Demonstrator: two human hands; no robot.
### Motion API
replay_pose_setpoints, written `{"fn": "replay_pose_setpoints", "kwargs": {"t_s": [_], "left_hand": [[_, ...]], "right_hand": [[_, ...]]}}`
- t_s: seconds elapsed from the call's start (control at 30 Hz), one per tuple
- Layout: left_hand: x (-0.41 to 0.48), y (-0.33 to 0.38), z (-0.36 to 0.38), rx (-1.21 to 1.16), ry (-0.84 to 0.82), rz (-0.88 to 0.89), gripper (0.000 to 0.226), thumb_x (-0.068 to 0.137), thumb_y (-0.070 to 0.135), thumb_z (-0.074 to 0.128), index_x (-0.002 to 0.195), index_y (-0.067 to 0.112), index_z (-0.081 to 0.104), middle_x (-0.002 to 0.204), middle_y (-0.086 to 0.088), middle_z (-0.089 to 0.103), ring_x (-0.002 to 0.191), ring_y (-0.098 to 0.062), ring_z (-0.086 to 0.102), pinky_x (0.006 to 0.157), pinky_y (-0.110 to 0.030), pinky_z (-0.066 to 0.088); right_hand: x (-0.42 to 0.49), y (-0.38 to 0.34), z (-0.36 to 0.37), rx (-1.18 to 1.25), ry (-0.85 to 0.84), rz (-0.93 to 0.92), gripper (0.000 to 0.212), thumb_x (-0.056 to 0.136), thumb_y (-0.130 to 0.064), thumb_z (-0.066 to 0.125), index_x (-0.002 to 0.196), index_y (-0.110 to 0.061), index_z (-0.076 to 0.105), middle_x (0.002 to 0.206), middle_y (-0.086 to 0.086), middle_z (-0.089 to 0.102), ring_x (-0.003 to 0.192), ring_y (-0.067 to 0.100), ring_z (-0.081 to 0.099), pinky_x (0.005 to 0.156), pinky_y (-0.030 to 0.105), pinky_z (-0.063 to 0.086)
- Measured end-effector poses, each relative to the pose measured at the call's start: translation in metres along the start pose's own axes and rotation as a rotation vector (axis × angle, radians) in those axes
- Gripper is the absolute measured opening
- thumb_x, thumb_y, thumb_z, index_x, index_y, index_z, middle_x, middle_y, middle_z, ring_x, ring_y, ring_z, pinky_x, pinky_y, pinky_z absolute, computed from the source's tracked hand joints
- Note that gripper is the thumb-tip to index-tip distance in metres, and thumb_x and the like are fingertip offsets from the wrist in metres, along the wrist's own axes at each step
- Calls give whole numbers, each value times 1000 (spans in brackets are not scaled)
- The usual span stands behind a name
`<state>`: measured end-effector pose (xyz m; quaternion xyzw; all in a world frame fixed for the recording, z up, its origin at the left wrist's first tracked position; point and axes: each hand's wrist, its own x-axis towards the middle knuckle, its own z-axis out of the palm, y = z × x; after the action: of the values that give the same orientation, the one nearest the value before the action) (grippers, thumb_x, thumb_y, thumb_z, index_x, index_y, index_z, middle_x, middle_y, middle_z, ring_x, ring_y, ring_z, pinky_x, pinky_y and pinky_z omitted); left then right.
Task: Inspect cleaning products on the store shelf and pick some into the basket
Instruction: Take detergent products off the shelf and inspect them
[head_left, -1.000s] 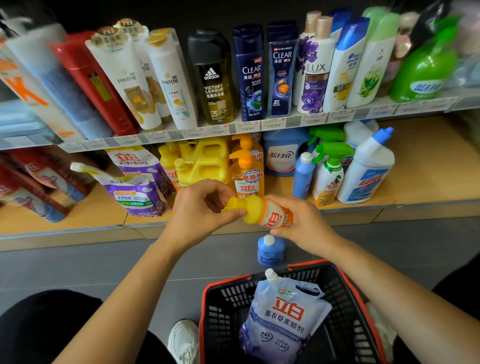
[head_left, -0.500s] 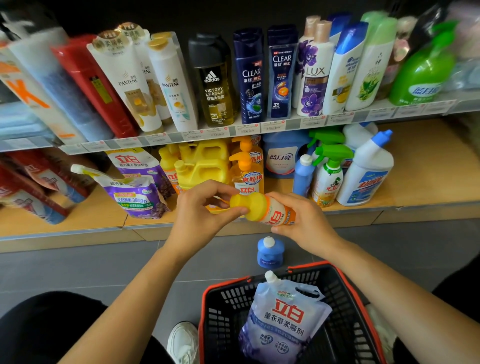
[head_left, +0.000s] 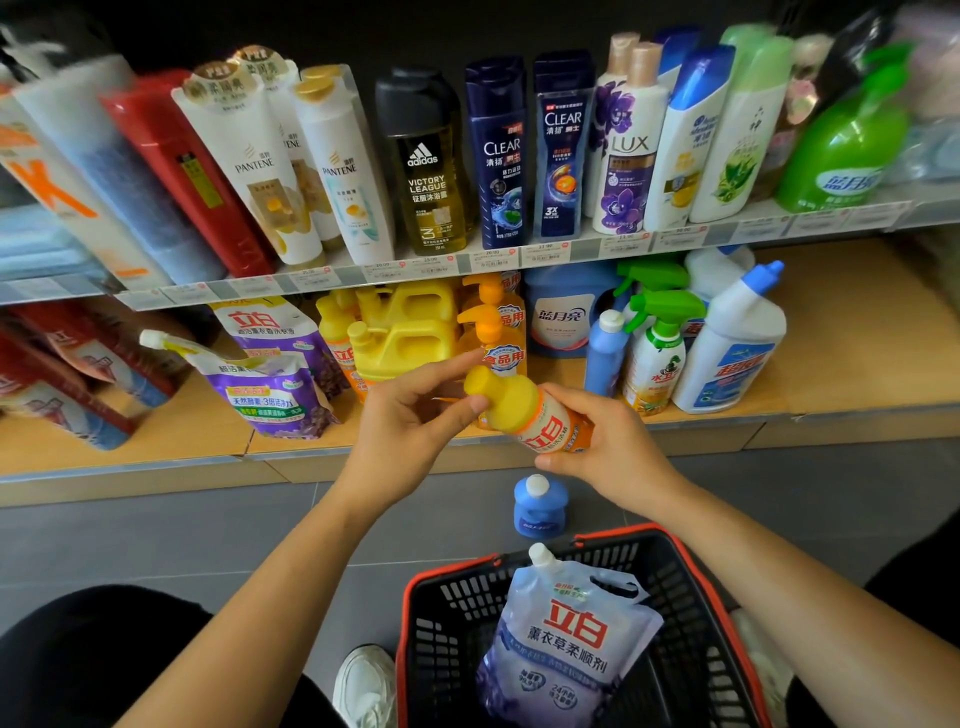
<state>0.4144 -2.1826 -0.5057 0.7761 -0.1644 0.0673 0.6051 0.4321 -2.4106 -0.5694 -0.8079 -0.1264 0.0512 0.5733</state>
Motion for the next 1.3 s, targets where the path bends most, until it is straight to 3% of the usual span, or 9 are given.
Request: {"fn": "replay_pose_setpoints", "kwargs": {"t_s": [0.2, 0.4, 0.47, 0.6, 0.8, 0.9, 0.97, 1.1, 1.3], "left_hand": [[-1, -13, 5, -7, 138, -144, 19, 92, 14, 70, 108, 22, 75, 98, -4, 79, 92, -24, 75, 85, -43, 62], [-13, -32, 20, 53, -316, -376, 48, 87, 17, 78, 131, 29, 64, 118, 14, 71, 112, -4, 64, 93, -22, 52], [-19, -36, 31, 58, -439, -414, 60, 83, 26, 83, 136, 29, 57, 123, 10, 69, 115, -8, 64, 98, -31, 54], [-22, -39, 41, 24, -369, -363, 52, 80, 19, 86, 125, 18, 60, 104, 8, 70, 91, -7, 66, 81, -29, 56], [-14, -35, 23, -161, 28, -311, 58, 68, 17, 91, 121, 25, 68, 110, 1, 74, 95, -13, 71, 76, -25, 57], [-9, -30, 14, -132, 71, -277, 57, 64, 20, 92, 117, 24, 69, 110, 2, 75, 96, -17, 73, 75, -27, 59], [-9, -26, 14, -113, 53, -272, 55, 66, 18, 93, 116, 23, 69, 108, 6, 74, 96, -15, 73, 75, -28, 59], [-9, -16, 16, -107, 38, -242, 54, 66, 19, 91, 114, 22, 68, 109, 5, 74, 99, -18, 72, 80, -36, 62], [-10, -1, 18, -150, -66, -200, 46, 73, 38, 84, 116, 30, 69, 114, 3, 70, 106, -22, 69, 80, -40, 62]], "right_hand": [[1, -12, 2, 146, 51, 21, 61, 71, -9, 88, 119, -31, 57, 111, -9, 73, 102, 2, 68, 84, 19, 54], [1, -27, -1, 507, 78, 67, 48, 73, -15, 82, 117, -22, 64, 109, 1, 76, 102, 16, 72, 78, 25, 57], [2, -29, -2, 577, 95, 92, 48, 71, -21, 78, 117, -20, 65, 108, 3, 76, 100, 17, 72, 78, 27, 58], [0, -30, -2, 693, 150, 180, 41, 75, -26, 73, 113, -14, 66, 107, 7, 75, 98, 22, 70, 83, 40, 60], [-8, -23, -11, 82, 301, 251, 37, 91, -45, 67, 78, -11, 75, 69, 1, 75, 68, 17, 74, 69, 40, 62], [-11, -18, -8, -349, 431, 49, 29, 84, -41, 75, 67, -18, 70, 58, -8, 64, 60, 7, 63, 63, 34, 53], [-11, -21, -8, -521, 399, -111, 21, 76, -36, 80, 84, -22, 66, 78, -8, 62, 77, 14, 58, 68, 36, 48], [-8, -16, -6, -676, 83, -182, 78, 69, -41, 83, 139, -26, 50, 132, -4, 54, 118, 22, 50, 96, 44, 44], [-3, -9, -10, -387, 44, -174, 71, 70, -31, 88, 130, -43, 51, 120, -10, 63, 106, 16, 61, 86, 46, 53]]}}
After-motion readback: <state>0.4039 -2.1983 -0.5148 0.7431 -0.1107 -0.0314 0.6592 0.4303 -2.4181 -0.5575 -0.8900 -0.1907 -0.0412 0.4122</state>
